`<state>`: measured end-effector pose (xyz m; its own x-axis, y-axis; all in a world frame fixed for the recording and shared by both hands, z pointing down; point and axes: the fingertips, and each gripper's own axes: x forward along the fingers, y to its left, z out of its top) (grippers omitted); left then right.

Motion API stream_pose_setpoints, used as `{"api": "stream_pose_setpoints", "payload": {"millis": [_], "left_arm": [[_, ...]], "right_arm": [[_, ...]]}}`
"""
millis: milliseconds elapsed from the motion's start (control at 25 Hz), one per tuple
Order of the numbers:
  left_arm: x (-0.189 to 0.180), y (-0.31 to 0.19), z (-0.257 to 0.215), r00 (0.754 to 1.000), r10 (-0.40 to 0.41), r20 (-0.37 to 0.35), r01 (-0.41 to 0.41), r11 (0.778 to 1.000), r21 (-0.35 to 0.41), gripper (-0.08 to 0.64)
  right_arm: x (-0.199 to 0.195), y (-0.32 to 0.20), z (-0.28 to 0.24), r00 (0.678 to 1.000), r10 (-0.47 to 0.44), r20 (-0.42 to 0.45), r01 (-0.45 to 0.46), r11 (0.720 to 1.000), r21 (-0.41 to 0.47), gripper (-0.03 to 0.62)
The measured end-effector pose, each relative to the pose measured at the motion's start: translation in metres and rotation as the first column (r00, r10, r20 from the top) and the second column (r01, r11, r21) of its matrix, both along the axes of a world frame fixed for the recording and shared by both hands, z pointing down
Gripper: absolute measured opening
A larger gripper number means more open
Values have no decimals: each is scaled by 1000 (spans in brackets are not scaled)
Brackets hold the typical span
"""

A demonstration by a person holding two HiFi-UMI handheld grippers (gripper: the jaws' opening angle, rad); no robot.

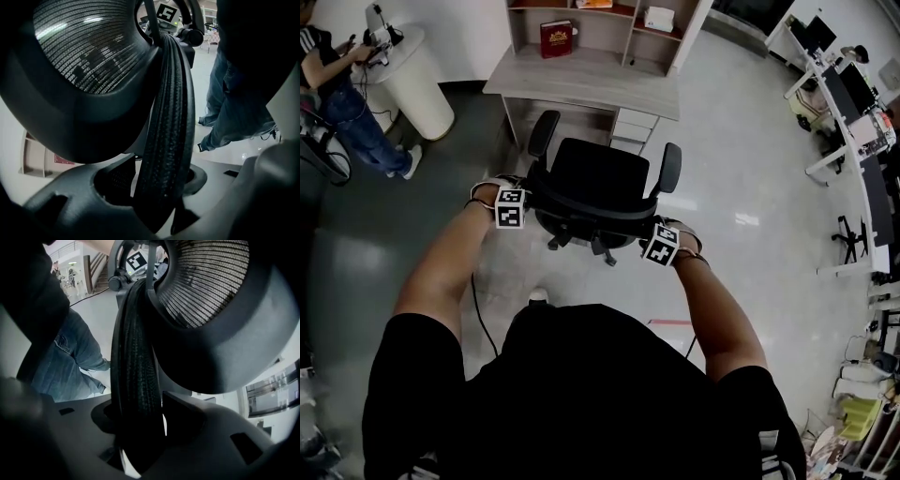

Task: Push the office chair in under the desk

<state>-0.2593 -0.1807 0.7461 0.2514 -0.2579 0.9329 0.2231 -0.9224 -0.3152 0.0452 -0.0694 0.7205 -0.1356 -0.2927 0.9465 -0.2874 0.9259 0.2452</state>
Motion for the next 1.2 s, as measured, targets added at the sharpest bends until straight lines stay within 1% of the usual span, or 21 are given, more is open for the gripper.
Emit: {"api": "stream_pose_setpoints", "payload": {"millis": [120, 360, 680, 960, 1200], "left_arm": [[-26, -2, 1, 1000, -13, 4, 13, 1000, -4, 212], [-83, -15, 1, 998, -54, -11, 54, 999, 4, 213], [-148, -24, -2, 997, -71, -1, 71, 997, 1, 213], [-185, -29, -2, 996, -85, -11, 85, 996, 7, 213], [-201, -36, -5, 997, -80, -19, 80, 997, 10, 212]], "right_arm": [[-24, -8, 0, 1000, -13, -1, 13, 1000, -4, 206], [-77, -28, 1, 999, -35, -4, 35, 999, -12, 207], [-140, -44, -3, 999, -51, 2, 51, 999, -11, 209], [-177, -53, -2, 998, -67, 6, 67, 998, -17, 209], [-195, -58, -5, 997, -71, 19, 72, 997, -7, 207]]}}
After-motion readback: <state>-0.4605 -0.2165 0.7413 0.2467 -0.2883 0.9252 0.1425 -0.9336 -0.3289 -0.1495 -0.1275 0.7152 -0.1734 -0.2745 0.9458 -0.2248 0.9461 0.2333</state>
